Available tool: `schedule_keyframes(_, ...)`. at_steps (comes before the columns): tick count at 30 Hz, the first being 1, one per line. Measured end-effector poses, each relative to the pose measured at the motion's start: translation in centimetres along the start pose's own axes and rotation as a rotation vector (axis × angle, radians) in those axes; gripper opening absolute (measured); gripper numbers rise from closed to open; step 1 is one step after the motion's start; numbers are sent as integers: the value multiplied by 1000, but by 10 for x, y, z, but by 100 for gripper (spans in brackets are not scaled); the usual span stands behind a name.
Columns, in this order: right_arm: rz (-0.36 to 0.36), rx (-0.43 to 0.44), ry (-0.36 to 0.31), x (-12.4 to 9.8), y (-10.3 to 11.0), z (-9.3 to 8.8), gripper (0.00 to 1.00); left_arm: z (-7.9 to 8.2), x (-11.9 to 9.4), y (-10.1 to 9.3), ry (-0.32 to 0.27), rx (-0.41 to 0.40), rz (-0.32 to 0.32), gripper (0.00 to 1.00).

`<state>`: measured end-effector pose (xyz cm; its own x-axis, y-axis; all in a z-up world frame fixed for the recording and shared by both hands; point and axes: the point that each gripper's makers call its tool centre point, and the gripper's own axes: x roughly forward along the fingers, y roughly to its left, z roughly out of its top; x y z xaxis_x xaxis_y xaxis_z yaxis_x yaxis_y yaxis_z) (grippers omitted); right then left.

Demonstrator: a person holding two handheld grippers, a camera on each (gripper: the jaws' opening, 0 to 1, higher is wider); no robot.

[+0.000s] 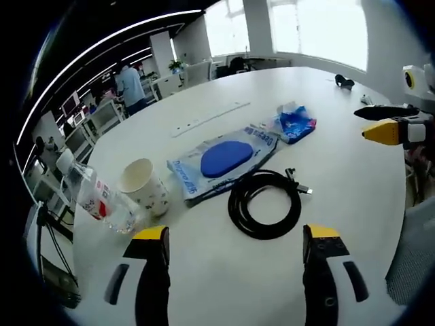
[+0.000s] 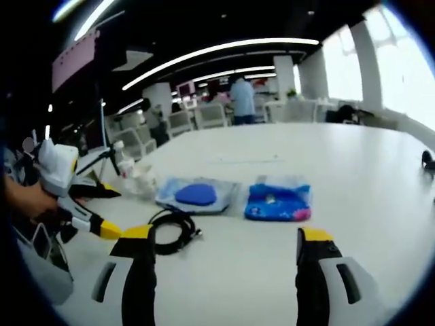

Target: Arrange the tabletop items into an orderly group along one side of the table until the central work area is clear of visible clutter.

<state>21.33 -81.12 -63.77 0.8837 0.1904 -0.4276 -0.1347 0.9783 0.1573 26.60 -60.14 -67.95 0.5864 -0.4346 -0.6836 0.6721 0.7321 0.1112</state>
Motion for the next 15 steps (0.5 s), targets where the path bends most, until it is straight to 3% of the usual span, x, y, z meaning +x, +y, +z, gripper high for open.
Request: schedule_keyframes(15,-4,-36,24,10,13,-4,78,-3,9,4,-38,-4,-33,74)
